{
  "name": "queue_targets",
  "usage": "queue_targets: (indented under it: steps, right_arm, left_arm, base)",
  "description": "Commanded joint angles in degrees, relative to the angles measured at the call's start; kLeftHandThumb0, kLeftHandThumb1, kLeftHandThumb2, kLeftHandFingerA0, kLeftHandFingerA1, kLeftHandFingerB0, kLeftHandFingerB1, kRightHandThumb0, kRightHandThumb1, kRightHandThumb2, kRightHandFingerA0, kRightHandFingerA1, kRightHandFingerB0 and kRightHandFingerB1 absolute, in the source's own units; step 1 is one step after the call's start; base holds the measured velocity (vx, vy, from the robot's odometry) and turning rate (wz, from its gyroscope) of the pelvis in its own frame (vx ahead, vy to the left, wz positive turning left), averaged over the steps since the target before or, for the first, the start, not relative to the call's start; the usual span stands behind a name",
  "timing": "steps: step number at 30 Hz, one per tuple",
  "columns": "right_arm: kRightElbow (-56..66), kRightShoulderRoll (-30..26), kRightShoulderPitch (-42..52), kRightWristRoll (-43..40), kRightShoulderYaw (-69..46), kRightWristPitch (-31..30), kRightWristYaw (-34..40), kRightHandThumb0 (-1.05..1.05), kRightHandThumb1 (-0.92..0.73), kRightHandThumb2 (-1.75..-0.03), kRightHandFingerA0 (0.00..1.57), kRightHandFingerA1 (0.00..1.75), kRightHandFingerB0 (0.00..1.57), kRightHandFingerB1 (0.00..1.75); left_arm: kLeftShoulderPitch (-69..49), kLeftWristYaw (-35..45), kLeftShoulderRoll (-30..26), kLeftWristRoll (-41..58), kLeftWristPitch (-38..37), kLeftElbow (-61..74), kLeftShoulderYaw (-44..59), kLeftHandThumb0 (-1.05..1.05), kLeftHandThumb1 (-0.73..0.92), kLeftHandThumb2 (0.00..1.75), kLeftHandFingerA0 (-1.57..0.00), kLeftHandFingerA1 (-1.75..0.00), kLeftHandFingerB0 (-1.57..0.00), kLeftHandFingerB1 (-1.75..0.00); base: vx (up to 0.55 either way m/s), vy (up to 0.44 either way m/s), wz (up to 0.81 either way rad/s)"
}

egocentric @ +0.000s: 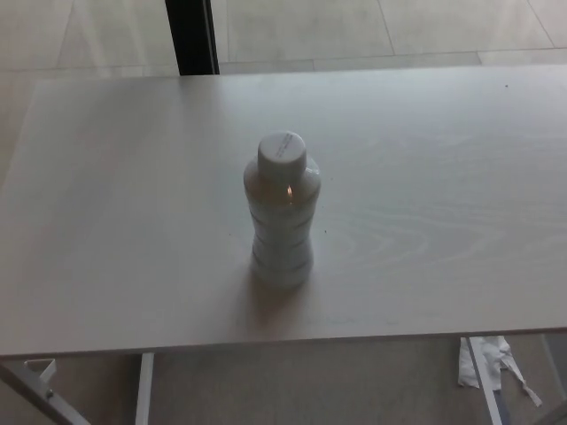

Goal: Pick up a bottle and hand it

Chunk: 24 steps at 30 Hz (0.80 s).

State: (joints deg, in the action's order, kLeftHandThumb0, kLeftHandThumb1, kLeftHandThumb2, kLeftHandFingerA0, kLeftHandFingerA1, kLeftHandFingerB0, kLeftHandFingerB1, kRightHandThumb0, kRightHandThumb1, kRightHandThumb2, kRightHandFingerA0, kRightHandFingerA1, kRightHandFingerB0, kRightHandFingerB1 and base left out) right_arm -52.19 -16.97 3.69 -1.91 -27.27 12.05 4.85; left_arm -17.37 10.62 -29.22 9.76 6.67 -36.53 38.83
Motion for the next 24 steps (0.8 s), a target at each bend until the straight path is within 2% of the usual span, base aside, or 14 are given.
queue_targets:
  steps: [1,5,6,8,9,10,11,12,13,14,15,20,23,24]
  right_arm:
    - [-0.18,-2.55,-1.42,-6.15,-6.49,7.39,3.95,-1.05,-0.52,-1.05,0.4,1.75,0.1,1.42]
    - [-0.41,-2.6,-1.65,-4.46,-6.17,8.13,4.7,-1.05,-0.53,-1.04,0.4,1.75,0.08,1.4]
    - [-1.1,-2.76,-1.93,-4.62,-6.32,8.4,4.4,-1.05,-0.52,-1.07,0.41,1.75,0.08,1.43]
    - [-1.72,-2.4,-2.19,-5.62,-6.97,8.96,3.42,-1.05,-0.51,-1.04,0.35,1.75,0.1,1.42]
    - [-1.25,-2.29,-2.02,-6.04,-7.19,8.64,3.0,-1.02,-0.11,-1.11,0.75,1.37,0.0,0.89]
    - [-1.13,-2.26,-1.98,-6.15,-7.25,8.57,2.9,-1.02,-0.11,-1.11,0.75,1.37,0.0,0.89]
    - [-0.01,-2.1,-1.67,-5.82,-7.01,7.95,3.38,-1.05,-0.57,-0.96,0.38,1.75,0.15,1.32]
    - [0.32,-2.08,-1.58,-5.41,-6.82,7.79,4.06,-1.05,-0.53,-1.02,0.36,1.75,0.1,1.44]
    - [0.31,-2.11,-1.56,-5.12,-6.68,7.79,4.4,-0.96,-0.16,-1.15,0.99,1.47,0.0,0.88]
    - [0.36,-2.15,-1.5,-4.86,-6.5,7.74,4.63,-0.96,-0.16,-1.15,0.99,1.47,0.0,0.88]
    - [-0.5,-2.27,-1.85,-5.29,-6.73,8.07,4.06,-1.05,-0.53,-1.03,0.44,1.75,0.09,1.46]
    - [-0.38,-2.12,-1.7,-6.06,-6.86,7.91,3.35,-1.05,-0.5,-1.03,0.35,1.75,0.09,1.47]
    - [-0.43,-2.22,-1.72,-5.05,-6.26,7.83,4.59,-1.05,-0.53,-1.04,0.37,1.75,0.05,1.45]
    - [-0.76,-2.32,-1.73,-5.13,-6.24,8.02,4.25,-0.91,-0.17,-1.14,1.08,1.49,0.0,0.86]
  left_arm:
    - [1.98,-3.77,-1.52,9.88,6.35,7.72,10.47,-0.78,0.5,0.56,-0.6,-0.89,-0.39,-0.56]
    - [4.35,-7.18,-2.25,7.68,9.27,18.58,11.97,-0.81,0.55,0.57,-0.73,-0.86,-0.41,-0.57]
    - [4.85,-7.04,-2.46,7.12,9.24,20.86,11.72,-0.85,0.41,0.89,-0.74,-0.83,-0.38,-0.61]
    - [6.61,-5.93,-3.86,6.56,10.49,24.73,10.66,-0.92,0.42,0.92,-1.29,-0.93,-0.37,-0.6]
    - [8.18,-4.35,-4.71,7.24,11.16,27.14,9.37,-0.99,0.52,0.58,-1.06,-0.7,-0.4,-0.61]
    - [8.61,-3.93,-4.9,7.41,11.45,27.9,9.06,-0.99,0.52,0.58,-1.06,-0.7,-0.4,-0.61]
    - [10.71,-2.62,-5.69,7.31,12.86,30.54,6.69,-1.0,0.53,0.57,-1.07,-0.65,-0.45,-0.64]
    - [12.29,-1.57,-5.95,7.44,13.85,33.03,4.5,-0.98,0.34,0.82,-0.82,-0.65,-0.44,-0.63]
    - [12.87,-0.99,-5.99,7.71,14.99,34.98,3.2,-0.94,0.35,0.82,-0.79,-0.62,-0.49,-0.62]
    - [13.23,-0.49,-6.11,8.01,16.35,36.89,2.03,-0.94,0.35,0.82,-0.79,-0.62,-0.49,-0.62]
    - [13.84,0.97,-5.93,7.71,14.41,37.14,0.33,-0.9,0.51,0.57,-0.68,-0.58,-0.47,-0.53]
    - [19.52,2.61,-2.87,0.1,12.56,42.84,-19.0,-0.77,0.47,0.84,-0.27,-0.51,-0.21,-0.45]
    - [21.39,1.95,-1.11,-2.95,12.52,43.58,-26.45,-0.71,0.59,0.58,-0.19,-0.44,-0.19,-0.35]
    - [22.06,1.73,-0.34,-3.94,12.97,43.72,-29.03,-0.73,0.59,0.58,-0.16,-0.42,-0.19,-0.33]
  base:
    - [0.0,0.0,0.0]
    - [0.0,0.0,0.0]
    - [0.0,0.0,0.0]
    - [0.0,0.0,0.0]
    - [0.0,0.0,0.0]
    - [0.0,0.0,0.0]
    - [0.0,0.0,0.0]
    - [0.0,0.0,0.0]
    - [0.0,0.0,0.0]
    - [0.0,0.0,0.0]
    - [0.0,0.0,0.0]
    - [0.0,0.0,0.0]
    - [0.0,0.0,0.0]
    - [0.0,0.0,0.0]
